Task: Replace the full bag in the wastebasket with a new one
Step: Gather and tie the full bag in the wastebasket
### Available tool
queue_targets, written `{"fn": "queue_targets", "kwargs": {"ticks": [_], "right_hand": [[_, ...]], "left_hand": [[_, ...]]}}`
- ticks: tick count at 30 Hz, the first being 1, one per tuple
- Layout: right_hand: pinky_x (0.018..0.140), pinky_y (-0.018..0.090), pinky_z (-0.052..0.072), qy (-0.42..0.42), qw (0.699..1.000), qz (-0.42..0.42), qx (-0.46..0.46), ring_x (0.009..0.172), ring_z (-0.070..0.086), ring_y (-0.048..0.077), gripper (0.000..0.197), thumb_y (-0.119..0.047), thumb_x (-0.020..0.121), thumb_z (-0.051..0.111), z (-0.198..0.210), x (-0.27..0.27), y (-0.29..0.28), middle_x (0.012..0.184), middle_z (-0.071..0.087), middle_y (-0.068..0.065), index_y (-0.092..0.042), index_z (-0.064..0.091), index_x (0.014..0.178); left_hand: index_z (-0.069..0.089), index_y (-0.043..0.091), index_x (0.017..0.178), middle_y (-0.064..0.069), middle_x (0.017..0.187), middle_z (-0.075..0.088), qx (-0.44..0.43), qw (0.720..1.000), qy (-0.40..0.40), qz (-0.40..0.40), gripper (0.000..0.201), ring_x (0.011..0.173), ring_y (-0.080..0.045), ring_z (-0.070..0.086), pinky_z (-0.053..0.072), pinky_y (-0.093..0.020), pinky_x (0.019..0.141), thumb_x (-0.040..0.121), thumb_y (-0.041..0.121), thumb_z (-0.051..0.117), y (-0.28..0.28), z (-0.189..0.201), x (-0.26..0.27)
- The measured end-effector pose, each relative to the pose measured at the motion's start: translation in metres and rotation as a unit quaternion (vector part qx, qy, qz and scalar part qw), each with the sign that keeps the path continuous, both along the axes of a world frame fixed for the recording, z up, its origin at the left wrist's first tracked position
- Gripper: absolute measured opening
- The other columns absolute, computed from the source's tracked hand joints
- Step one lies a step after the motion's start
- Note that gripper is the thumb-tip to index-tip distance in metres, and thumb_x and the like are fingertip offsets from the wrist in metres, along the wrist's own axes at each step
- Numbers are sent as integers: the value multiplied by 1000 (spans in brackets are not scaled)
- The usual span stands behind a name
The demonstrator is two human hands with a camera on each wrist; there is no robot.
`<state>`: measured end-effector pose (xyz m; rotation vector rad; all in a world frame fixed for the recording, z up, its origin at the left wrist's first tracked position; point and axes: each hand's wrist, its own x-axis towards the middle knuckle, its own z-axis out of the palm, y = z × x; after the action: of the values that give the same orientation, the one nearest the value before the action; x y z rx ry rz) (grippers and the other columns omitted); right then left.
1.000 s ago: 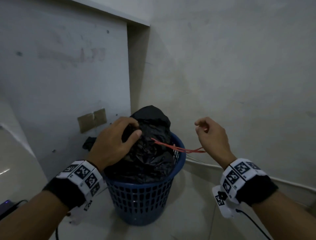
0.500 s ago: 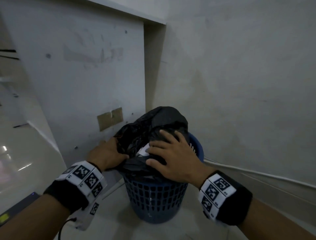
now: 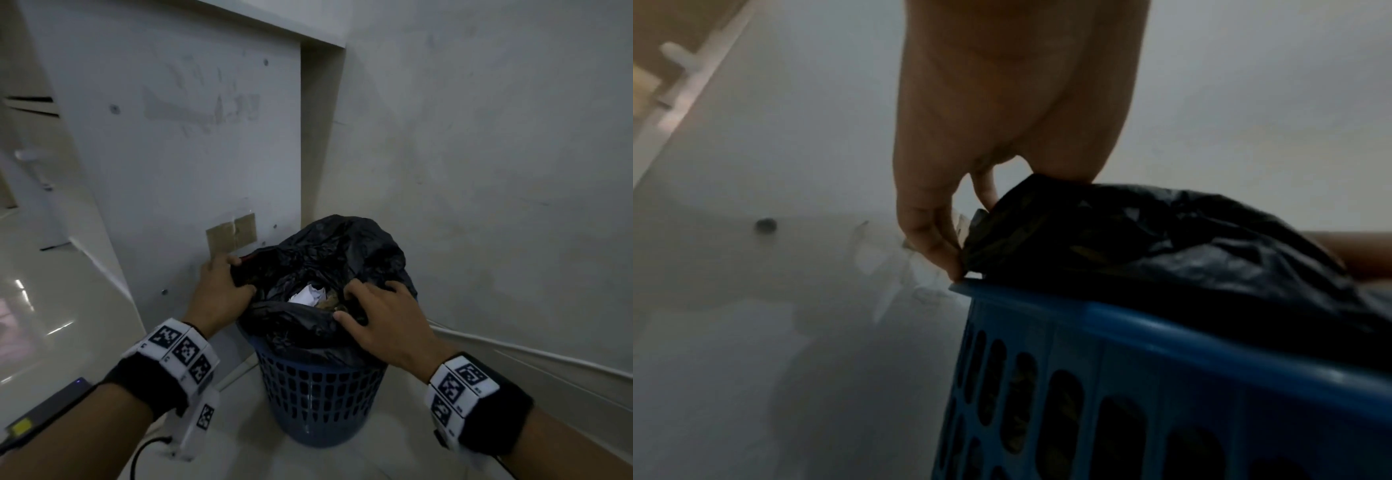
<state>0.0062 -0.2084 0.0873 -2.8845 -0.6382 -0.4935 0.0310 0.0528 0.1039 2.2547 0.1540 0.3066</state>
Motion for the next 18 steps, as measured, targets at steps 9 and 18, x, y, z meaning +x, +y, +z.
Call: {"fn": "queue_targets", "kwargs": {"ticks": [9,18], "right_hand": [[101,36,40,2,982,54,179,119,47,14,46,-53,95,46,24,-6,26,131,48,-11,-34,40,136],[115,43,28,31,968,66,242,144,22,14,53,-45,93,52,40,9,52,153,32,-10,-35,37,143]], "left_hand": [[59,24,108,9,95,61,-155,983,-77,-61,33,91,-15,60,50,-27,75,85,1,50,-22,17,-11],[63,26,95,11,88,67,-13,957,-217,-195,14,84,-6,63,53,-35,78,95,37,53,-51,30,-27]]}}
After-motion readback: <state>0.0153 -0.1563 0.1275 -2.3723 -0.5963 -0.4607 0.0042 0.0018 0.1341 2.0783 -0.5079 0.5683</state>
